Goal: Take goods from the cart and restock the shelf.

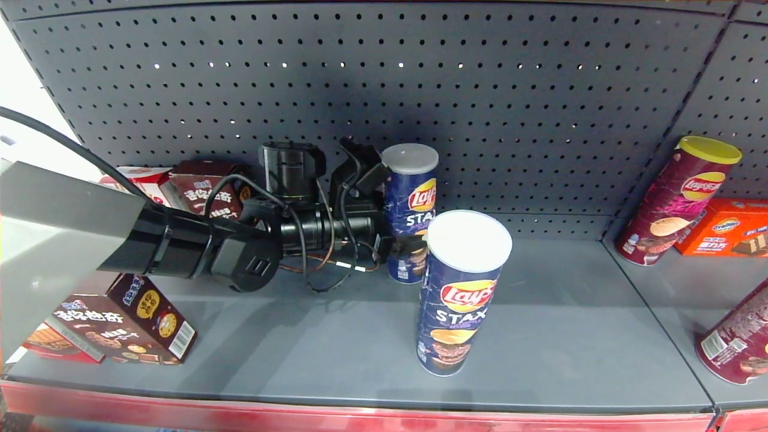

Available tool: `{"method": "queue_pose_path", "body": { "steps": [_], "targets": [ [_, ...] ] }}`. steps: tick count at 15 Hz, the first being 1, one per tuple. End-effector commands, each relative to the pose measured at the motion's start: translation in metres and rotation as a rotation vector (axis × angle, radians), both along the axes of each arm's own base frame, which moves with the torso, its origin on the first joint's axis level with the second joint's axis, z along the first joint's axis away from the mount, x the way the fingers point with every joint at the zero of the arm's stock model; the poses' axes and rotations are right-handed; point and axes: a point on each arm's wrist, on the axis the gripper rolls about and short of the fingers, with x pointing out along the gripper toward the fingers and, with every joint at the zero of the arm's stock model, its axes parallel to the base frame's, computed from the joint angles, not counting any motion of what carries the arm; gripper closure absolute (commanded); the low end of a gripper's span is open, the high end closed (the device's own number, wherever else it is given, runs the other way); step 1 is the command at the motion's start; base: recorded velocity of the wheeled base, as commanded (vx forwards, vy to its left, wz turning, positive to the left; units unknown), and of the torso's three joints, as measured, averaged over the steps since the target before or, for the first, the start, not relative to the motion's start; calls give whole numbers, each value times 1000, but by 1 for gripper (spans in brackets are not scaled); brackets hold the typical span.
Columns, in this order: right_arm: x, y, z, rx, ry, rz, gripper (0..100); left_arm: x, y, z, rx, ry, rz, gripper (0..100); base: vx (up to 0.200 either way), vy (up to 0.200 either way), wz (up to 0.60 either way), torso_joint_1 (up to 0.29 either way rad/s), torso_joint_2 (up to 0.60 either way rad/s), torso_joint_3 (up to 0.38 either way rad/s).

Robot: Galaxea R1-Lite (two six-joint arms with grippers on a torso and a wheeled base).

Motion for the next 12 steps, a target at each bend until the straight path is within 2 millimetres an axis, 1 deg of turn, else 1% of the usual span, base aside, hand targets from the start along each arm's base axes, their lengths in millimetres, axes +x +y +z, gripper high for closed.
{"method": "queue_pose_path", "body": {
  "steps": [1, 3, 4, 6, 8, 9, 10, 12],
  "targets": [
    [0, 0, 0, -1, -1, 0, 0, -2, 0, 1, -7, -12, 0, 0, 0, 0, 0, 0, 0, 0],
    [0, 0, 0, -1, -1, 0, 0, -13, 7, 11, -18, -23, 4, 0, 0, 0, 0, 0, 0, 0],
    [0, 0, 0, -1, -1, 0, 0, -20, 12, 12, -14, -16, 8, 0, 0, 0, 0, 0, 0, 0],
    [0, 0, 0, -1, -1, 0, 0, -37, 21, 10, 3, 2, 24, 0, 0, 0, 0, 0, 0, 0],
    [0, 0, 0, -1, -1, 0, 0, -48, 28, 6, 22, 8, 111, 0, 0, 0, 0, 0, 0, 0],
    [0, 0, 0, 0, 0, 0, 0, -50, 30, 0, 36, 6, 188, 0, 0, 0, 0, 0, 0, 0],
    [0, 0, 0, -1, -1, 0, 0, -50, 31, -1, 34, -7, 224, 0, 0, 0, 0, 0, 0, 0],
    [0, 0, 0, -1, -1, 0, 0, -50, 31, -2, 33, -18, 256, 0, 0, 0, 0, 0, 0, 0]
  ]
}}
